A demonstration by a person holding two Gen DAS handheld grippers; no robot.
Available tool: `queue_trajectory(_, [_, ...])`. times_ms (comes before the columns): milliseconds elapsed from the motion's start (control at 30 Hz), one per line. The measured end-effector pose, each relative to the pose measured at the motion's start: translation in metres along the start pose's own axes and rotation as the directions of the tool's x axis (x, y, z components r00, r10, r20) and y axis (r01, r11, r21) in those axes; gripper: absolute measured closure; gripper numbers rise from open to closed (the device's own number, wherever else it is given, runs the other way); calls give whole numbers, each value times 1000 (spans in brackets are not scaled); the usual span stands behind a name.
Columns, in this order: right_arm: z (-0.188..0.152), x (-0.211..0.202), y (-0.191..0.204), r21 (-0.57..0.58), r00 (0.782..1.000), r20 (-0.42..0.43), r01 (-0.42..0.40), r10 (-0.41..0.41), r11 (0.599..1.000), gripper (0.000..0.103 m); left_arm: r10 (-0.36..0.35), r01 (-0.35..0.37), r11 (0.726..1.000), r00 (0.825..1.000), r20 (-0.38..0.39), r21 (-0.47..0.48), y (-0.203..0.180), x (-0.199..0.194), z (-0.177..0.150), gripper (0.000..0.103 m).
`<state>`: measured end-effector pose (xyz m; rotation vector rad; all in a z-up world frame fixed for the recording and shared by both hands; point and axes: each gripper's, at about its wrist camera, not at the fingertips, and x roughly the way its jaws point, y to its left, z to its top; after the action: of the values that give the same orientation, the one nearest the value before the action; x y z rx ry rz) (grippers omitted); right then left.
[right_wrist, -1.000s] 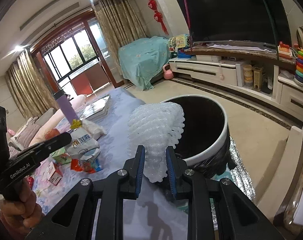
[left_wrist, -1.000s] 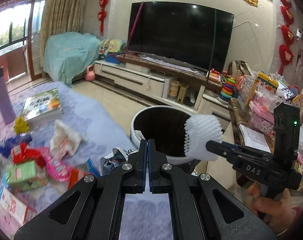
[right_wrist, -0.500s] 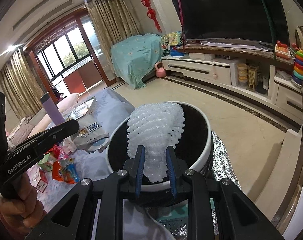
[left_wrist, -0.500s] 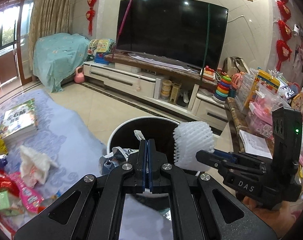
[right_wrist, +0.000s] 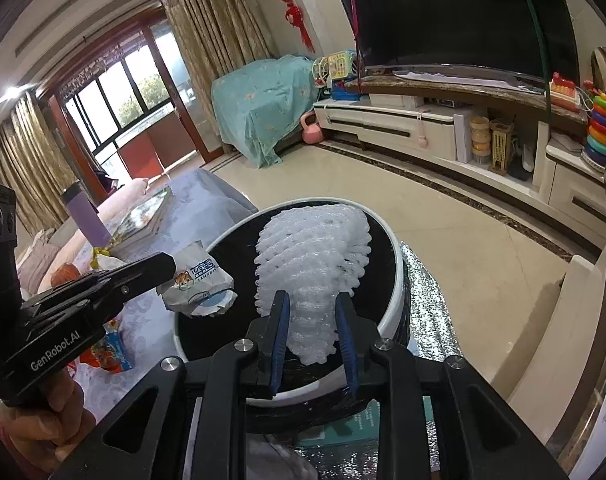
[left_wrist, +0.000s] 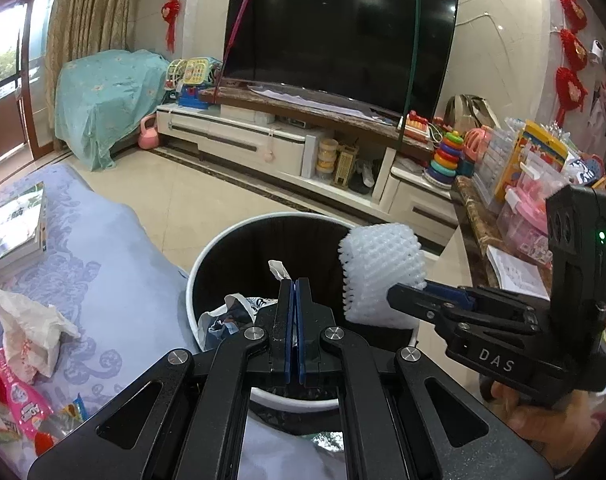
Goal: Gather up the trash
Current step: 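Carry the foil wrapper and foam net to the bin and release both, then return both tools to the table toward the milk carton and snack bag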
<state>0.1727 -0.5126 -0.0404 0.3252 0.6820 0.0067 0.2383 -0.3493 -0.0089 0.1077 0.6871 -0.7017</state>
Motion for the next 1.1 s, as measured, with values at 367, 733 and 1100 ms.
queue_trajectory(367, [-1,-3,-3,12,1000,16,18,-18,1000,26,54,-55,996,998,-16,-70,20,-12,-16,40])
queue_trajectory(733, [-14,-28,14,28,998,64,-22,20,999,9,107,-108,983,994,-13,-145,46,-60,-54,27])
queue_trajectory(1100, [-36,-36,56,11,995,41,-94,94,995,7,191,-190,956,981,-15,-222,83,-118,-98,27])
